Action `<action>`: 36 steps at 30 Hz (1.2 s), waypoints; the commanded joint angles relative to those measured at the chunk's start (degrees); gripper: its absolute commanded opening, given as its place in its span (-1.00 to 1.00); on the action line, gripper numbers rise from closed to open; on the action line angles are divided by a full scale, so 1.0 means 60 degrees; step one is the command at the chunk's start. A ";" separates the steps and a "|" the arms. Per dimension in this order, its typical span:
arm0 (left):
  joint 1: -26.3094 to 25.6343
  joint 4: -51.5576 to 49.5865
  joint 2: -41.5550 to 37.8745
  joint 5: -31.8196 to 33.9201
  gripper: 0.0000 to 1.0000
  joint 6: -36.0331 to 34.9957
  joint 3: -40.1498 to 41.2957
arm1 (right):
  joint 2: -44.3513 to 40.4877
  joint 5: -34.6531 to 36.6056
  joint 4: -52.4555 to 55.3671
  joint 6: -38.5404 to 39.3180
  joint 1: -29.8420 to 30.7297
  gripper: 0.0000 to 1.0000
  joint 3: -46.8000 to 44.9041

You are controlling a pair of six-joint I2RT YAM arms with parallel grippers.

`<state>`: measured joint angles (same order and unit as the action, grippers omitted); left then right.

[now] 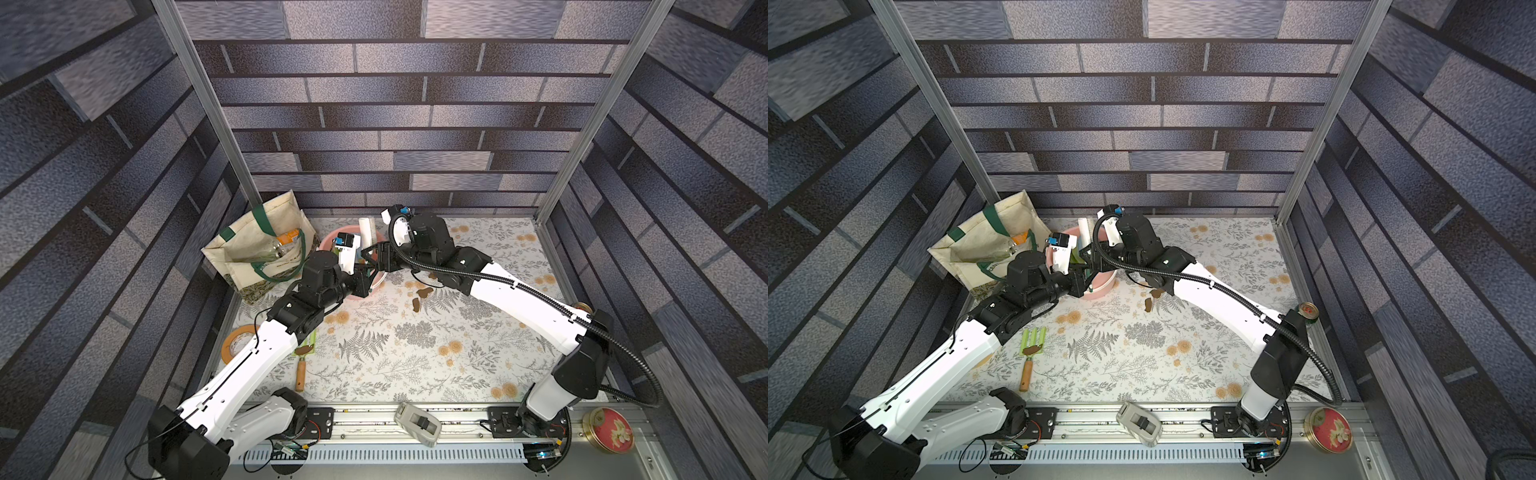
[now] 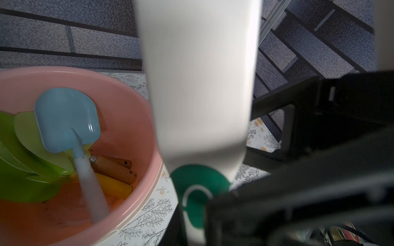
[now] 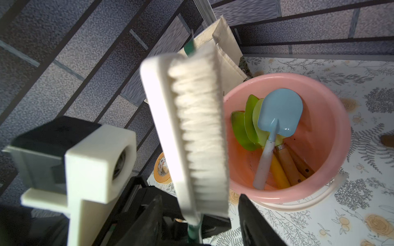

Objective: Brush the soil off the hand trowel and place it into the bucket
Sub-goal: Adjust the brush.

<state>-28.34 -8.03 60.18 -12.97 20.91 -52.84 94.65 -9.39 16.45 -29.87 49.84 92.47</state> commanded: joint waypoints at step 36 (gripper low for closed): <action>0.0130 -0.2313 -0.0988 0.2149 0.52 0.0069 -0.0460 | 0.0618 0.1297 0.1077 0.0867 -0.0329 -0.96 0.1266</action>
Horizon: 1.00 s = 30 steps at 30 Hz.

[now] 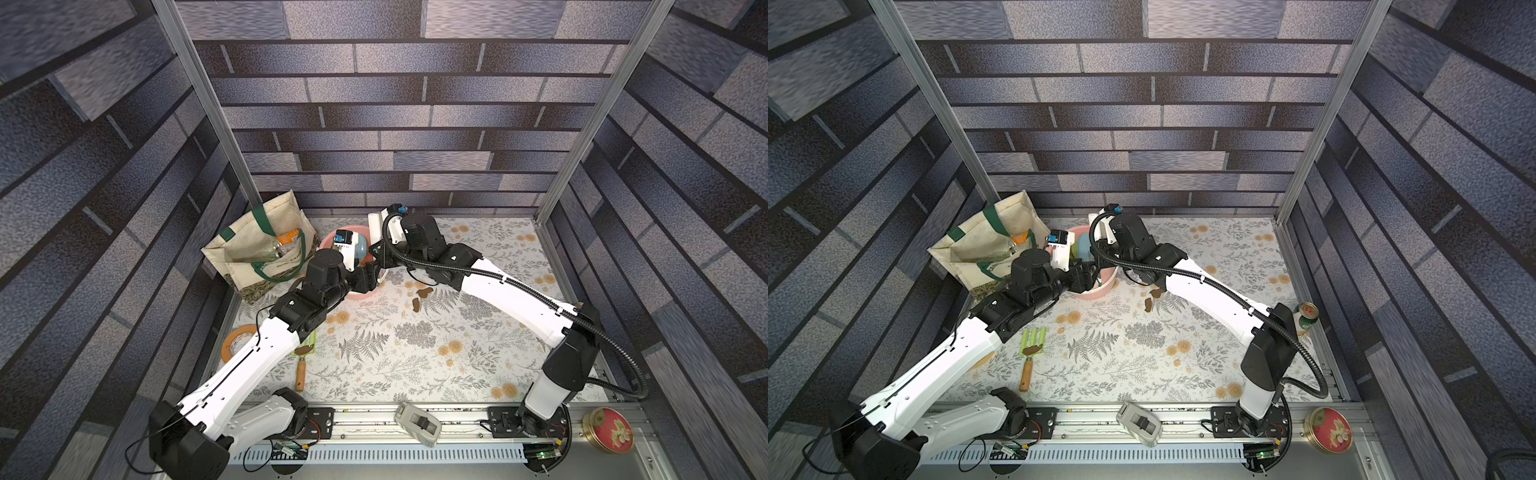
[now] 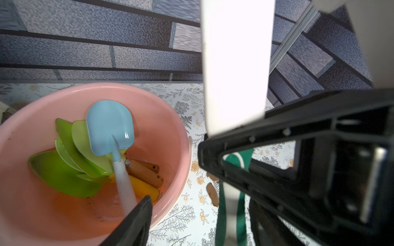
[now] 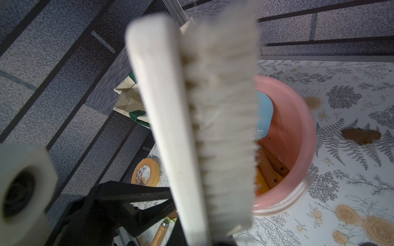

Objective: Brush the soil off the hand trowel and place it into the bucket
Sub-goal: Adjust the brush, then pick up the hand trowel from the center of the board.

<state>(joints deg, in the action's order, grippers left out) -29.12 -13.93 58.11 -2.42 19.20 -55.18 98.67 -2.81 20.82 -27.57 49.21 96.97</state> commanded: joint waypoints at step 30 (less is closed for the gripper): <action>0.4328 -0.5777 -0.4036 0.1756 0.58 0.6618 0.5689 | -0.2614 0.0458 -0.0898 0.0306 -0.1952 -0.90 -0.2705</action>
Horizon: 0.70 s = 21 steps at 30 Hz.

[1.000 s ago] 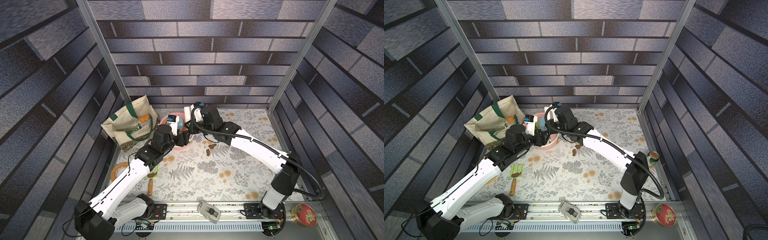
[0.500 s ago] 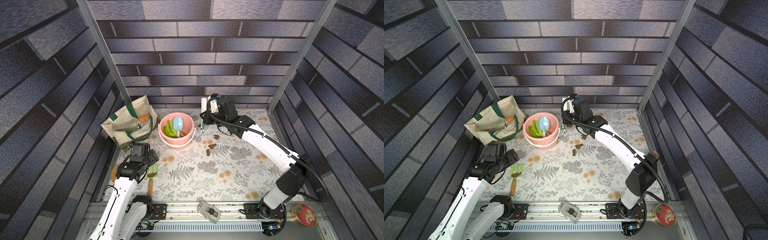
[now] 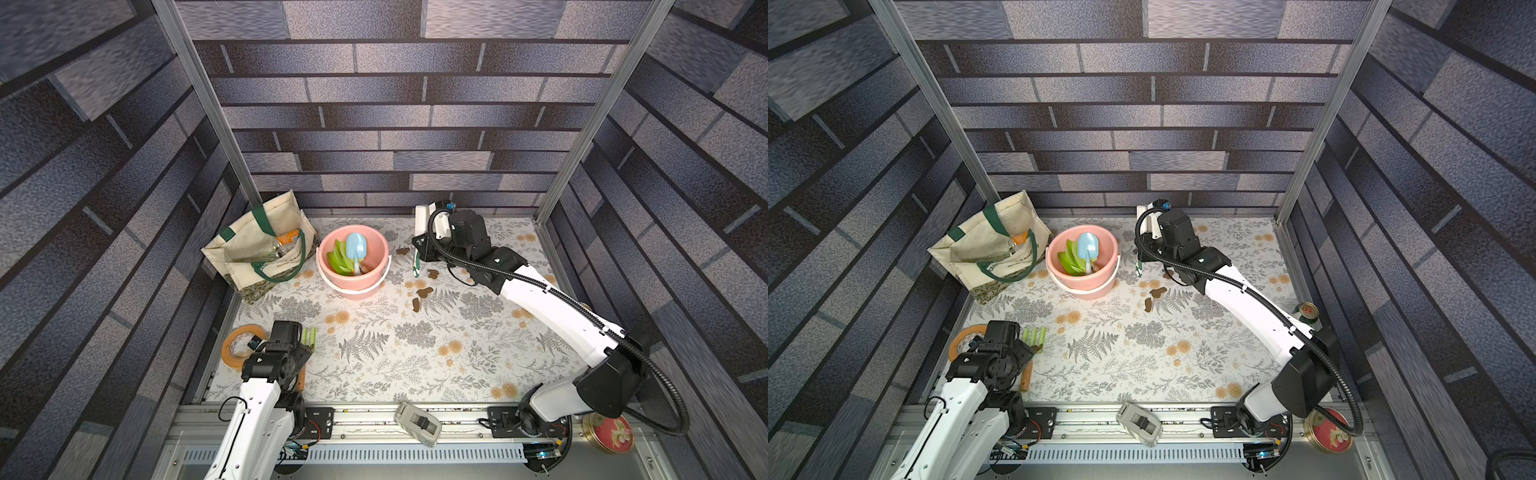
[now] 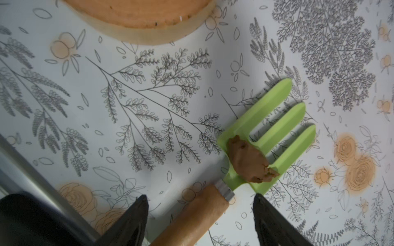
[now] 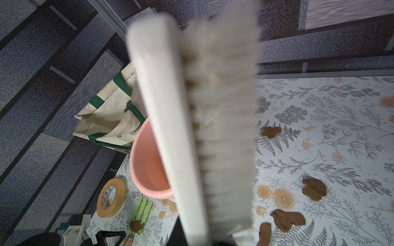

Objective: Brush the soil off the hand trowel and place it into the bucket
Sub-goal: Pick up the hand trowel from the center of the board.

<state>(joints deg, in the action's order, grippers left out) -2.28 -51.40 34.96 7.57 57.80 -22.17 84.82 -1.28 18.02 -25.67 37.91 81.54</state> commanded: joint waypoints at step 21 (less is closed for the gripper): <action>-0.1969 0.1606 -0.0925 -0.0912 0.50 0.0731 0.1136 | 0.0533 -0.0584 -0.0735 -0.0464 -0.0122 -0.89 -0.0071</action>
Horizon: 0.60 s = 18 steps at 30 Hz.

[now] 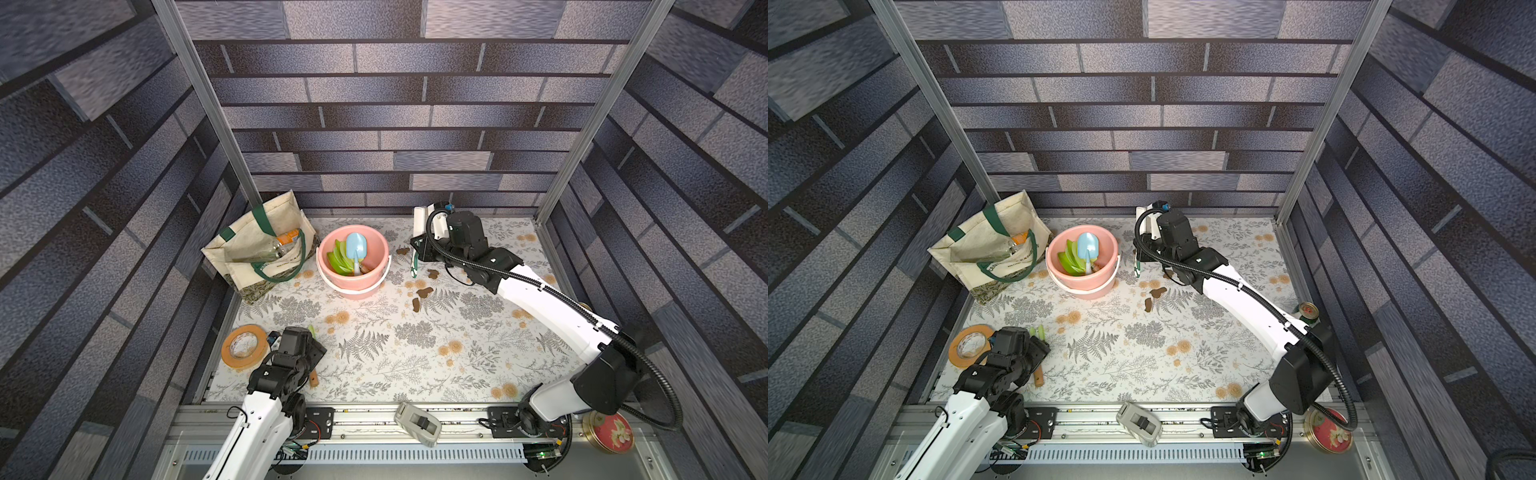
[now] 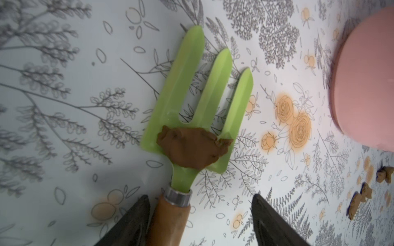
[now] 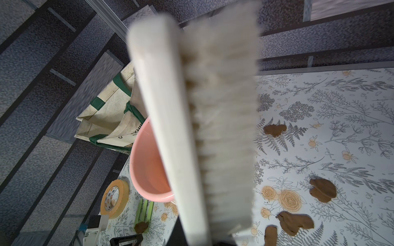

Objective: Brush the soil off the hand trowel and place it into the bucket
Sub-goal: Pick up the hand trowel from the center of the board.

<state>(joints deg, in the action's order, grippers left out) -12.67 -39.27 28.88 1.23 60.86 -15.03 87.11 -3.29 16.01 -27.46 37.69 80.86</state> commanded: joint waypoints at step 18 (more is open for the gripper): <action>-0.2444 -0.1160 0.4561 0.1967 -0.12 0.0960 -0.1673 | -0.0100 -0.0629 0.0077 -0.0066 -0.0181 -0.90 -0.0197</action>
<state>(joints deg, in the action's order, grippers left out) -26.81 -43.46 56.58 11.25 65.04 -24.64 88.49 -6.59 16.10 -27.83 37.19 80.62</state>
